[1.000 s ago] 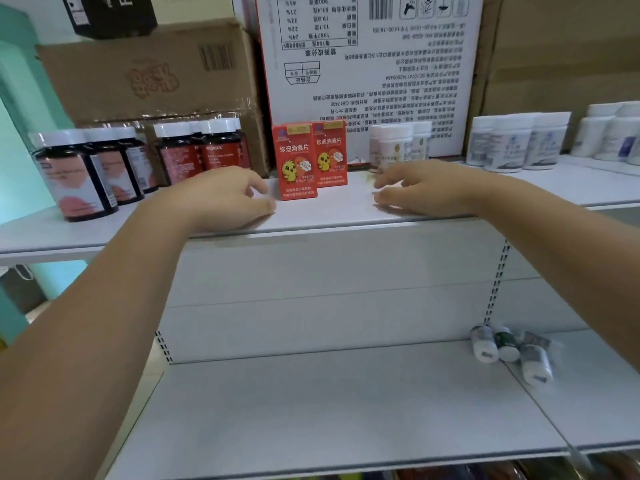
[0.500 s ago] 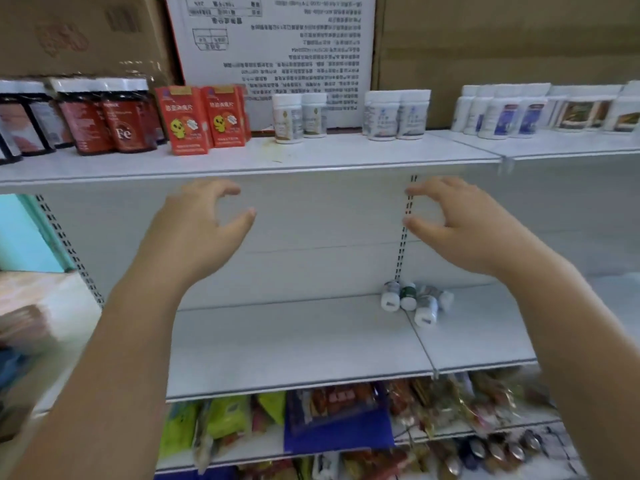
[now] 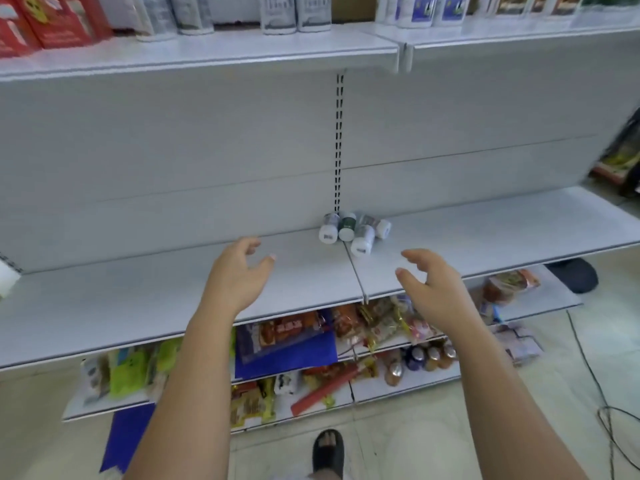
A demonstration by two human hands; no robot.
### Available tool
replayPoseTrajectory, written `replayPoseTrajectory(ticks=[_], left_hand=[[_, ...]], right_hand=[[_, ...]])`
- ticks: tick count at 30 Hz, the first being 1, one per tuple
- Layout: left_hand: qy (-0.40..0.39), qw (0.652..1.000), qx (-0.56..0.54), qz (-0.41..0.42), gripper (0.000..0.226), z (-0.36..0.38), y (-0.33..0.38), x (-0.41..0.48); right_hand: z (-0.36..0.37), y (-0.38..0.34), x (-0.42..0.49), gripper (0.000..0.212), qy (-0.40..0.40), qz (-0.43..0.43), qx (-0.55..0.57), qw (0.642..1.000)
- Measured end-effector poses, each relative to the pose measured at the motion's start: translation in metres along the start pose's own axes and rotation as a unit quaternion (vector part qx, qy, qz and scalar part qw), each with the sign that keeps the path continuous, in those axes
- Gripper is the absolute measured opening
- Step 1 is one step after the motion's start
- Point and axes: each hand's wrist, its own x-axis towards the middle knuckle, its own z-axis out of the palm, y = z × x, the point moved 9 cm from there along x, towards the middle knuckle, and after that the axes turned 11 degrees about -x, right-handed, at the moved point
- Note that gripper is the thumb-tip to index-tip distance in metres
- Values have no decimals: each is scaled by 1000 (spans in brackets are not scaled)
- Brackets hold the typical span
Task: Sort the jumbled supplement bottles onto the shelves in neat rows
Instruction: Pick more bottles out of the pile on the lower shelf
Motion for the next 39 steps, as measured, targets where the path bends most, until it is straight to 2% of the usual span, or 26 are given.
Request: replayPoseTrajectory(ticks=[7, 11, 14, 18, 20, 23, 25, 28, 30, 33, 36, 37, 39], left_hand=[[-70, 996, -30, -48, 43, 96, -30, 107], [-93, 993, -42, -66, 46, 152, -42, 168], [-89, 991, -32, -98, 56, 187, -60, 202], [-100, 975, -49, -192, 94, 231, -85, 228], [-86, 972, -49, -215, 99, 247, -90, 235], [-19, 983, -41, -179, 67, 256, -93, 244], [27, 985, -60, -159, 54, 254, -93, 244], [93, 981, -102, -138, 54, 241, -88, 234], [112, 975, -145, -124, 57, 233, -80, 223], [115, 966, -211, -93, 54, 215, -67, 205], [139, 945, -287, -69, 48, 189, -51, 179], [143, 934, -321, -68, 45, 182, -45, 171], [128, 904, -399, -79, 38, 176, -30, 155]], right_hand=[[52, 57, 102, 38, -32, 71, 50, 996], [92, 80, 169, 44, -63, 100, 32, 992], [123, 85, 210, 59, -88, 101, 26, 991], [169, 86, 240, 87, -103, 90, -3, 991], [188, 90, 248, 98, -109, 83, -49, 989], [193, 95, 258, 75, -91, 75, -58, 991], [188, 98, 264, 63, -79, 63, -29, 994], [175, 106, 269, 53, -67, 49, -28, 996], [166, 111, 267, 51, -68, 54, -29, 996], [144, 109, 259, 41, -35, 45, 33, 998], [111, 102, 248, 27, 12, 28, 183, 983], [102, 101, 244, 24, 11, 47, 258, 965], [86, 93, 231, 23, -17, 89, 413, 906]])
